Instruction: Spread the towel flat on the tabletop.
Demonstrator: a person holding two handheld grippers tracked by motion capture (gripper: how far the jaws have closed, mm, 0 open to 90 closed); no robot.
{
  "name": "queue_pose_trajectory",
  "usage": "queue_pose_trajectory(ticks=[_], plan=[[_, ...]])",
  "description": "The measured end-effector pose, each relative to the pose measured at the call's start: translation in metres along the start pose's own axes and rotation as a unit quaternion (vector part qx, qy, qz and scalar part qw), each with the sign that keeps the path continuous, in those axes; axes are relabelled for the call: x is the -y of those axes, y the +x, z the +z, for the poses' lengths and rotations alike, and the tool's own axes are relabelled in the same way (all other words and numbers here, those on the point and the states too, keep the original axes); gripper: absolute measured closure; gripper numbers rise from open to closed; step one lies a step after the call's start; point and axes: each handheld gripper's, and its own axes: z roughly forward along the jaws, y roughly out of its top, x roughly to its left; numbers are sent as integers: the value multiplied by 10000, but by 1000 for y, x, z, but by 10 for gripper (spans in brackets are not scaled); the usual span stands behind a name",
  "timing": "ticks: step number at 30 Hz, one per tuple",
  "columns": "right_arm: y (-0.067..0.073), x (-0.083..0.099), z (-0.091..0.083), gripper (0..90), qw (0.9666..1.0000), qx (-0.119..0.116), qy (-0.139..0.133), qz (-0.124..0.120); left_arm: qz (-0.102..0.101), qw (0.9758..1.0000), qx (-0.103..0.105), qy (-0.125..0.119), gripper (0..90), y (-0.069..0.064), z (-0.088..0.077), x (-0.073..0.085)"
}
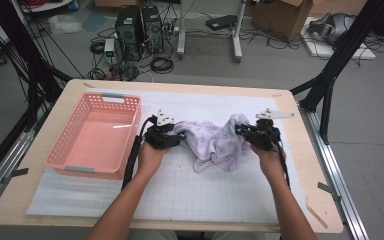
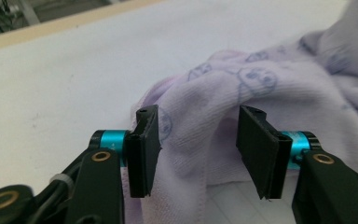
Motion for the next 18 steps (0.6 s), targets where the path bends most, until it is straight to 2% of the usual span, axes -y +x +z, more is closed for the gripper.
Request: queue_pose_trajectory(ticks=[2, 4, 5, 6, 8, 10, 11, 13, 15, 18], plan=[[2, -6, 15, 830, 9996, 232, 66, -147, 5, 9998, 192, -33, 515, -3, -3, 3], [1, -8, 30, 830, 9989, 416, 143, -157, 27, 9992, 406, -66, 517, -9, -4, 6], [0, -8, 36, 830, 9986, 482, 194, -129, 52, 9986, 534, 11, 516, -11, -4, 6], [-2, -7, 41, 829, 9985, 495, 226, -79, 120, 9978, 647, 48, 514, -14, -5, 5], [-4, -5, 46, 827, 9984, 491, 270, 8, 171, 9961, 870, -46, 509, -22, -6, 4], [-4, -2, 44, 824, 9987, 452, 230, 54, 257, 9924, 1186, -204, 508, -31, -8, 2], [-4, -1, 42, 823, 9988, 449, 203, 36, 288, 9894, 1404, -244, 507, -36, -7, 2], [-4, 0, 39, 822, 9989, 423, 213, 55, 290, 9861, 1623, -194, 499, -44, -3, 2], [-5, 1, 37, 818, 9991, 368, 168, 115, 439, 9850, 1666, -4, 459, -52, 5, 3], [-3, 2, 34, 812, 9994, 298, 166, 103, 595, 9846, 1632, 219, 476, -63, 17, 6]])
